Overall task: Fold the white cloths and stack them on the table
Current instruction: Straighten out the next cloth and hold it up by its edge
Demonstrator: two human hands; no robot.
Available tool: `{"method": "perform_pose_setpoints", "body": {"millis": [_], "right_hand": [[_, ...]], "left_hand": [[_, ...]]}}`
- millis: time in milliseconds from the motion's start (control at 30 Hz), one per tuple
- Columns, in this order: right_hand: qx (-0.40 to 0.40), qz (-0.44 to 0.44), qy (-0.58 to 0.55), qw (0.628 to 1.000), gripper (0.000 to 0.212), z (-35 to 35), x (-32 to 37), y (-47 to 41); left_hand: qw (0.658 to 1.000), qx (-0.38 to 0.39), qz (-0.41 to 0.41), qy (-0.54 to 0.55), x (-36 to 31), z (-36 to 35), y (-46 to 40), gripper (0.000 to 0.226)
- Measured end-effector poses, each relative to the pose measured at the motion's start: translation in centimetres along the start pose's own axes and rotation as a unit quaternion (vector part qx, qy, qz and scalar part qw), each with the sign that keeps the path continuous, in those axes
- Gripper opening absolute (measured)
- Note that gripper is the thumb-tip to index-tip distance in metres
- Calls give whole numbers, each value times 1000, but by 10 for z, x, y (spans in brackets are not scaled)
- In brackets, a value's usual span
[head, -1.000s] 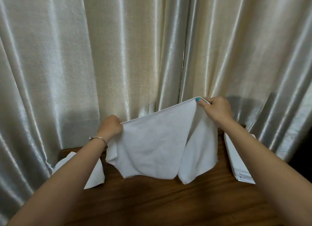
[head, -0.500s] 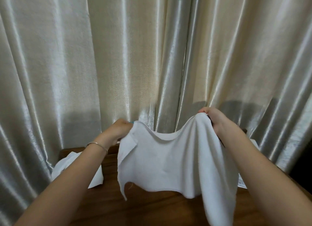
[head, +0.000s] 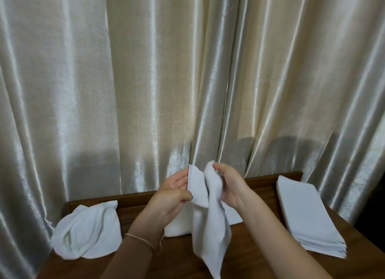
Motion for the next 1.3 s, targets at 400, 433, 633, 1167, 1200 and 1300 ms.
{"method": "perform_pose_setpoints", "body": {"millis": [400,433,633,1167,1200,1300], "right_hand": [[85,42,19,995,37,-26,-18,-2],[76,27,9,997,28,-29,-21,-3],[33,2,-13,999,17,-43,-42,-7],[84,13,26,996,26,-56,-48,-17],[62,22,47,997,24,-56,-47,-18],[-2,54,136,989,20,-54,-44,-18]], "left_hand": [[997,2,14,79,15,35,-4,88],[995,4,9,98,15,38,-4,86],[988,16,-4,151,28,46,-1,77],[982,-98,-15,164,25,58,-2,26],[980,-91,-18,176,23,56,-3,26],[982,-82,-34,166,15,50,-6,25]]}}
Point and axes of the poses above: each hand's wrist, its own y-axis away from the middle knuckle, its own z-axis out of the back of the hand, x = y × z, the point moved 1 cm from there along -y, towards the middle knuckle, and after that the axes turned 3 degrees about -y, right-handed, at the moved point
